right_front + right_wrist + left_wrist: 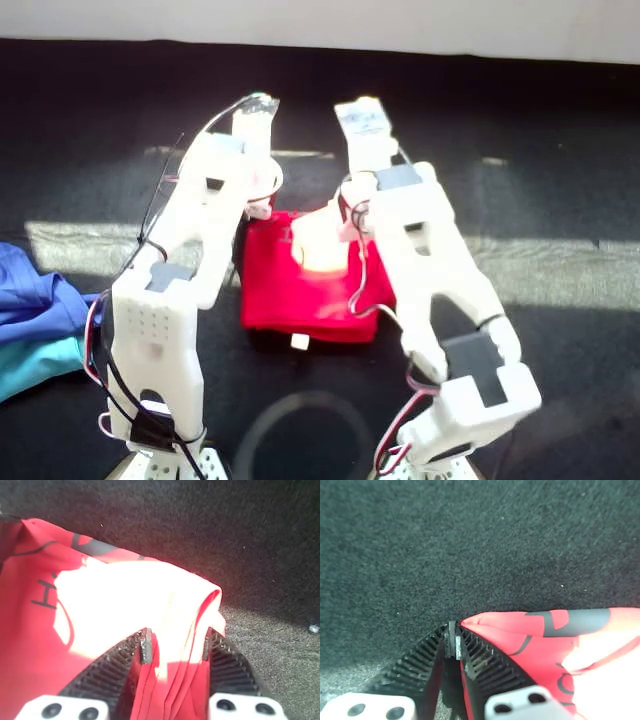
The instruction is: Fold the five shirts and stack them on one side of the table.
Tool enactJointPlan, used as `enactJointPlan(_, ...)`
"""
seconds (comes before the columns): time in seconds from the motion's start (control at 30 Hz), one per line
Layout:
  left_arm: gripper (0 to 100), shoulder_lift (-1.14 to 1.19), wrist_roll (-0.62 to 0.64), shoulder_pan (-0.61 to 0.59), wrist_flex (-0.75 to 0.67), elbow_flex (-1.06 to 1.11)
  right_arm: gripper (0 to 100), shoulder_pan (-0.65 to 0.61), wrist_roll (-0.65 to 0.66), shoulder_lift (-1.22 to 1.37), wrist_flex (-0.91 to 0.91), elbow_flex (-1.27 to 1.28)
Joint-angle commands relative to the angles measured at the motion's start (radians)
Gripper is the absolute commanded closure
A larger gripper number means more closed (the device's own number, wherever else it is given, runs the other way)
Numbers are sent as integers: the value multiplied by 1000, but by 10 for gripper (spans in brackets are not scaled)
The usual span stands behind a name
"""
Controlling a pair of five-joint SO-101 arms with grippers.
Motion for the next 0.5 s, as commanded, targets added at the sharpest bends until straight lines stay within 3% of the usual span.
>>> enactJointPlan(0.0, 992, 16, 5, -2, -26, -27, 829, 33, -6, 42, -2, -51)
enactJointPlan(0.37, 992, 21, 6, -5, -18, -38, 829, 140, 124, 91, -53, -53)
enactJointPlan(0.47, 992, -18, 71, -21, 41, -82, 829, 139, 124, 79, -53, -54)
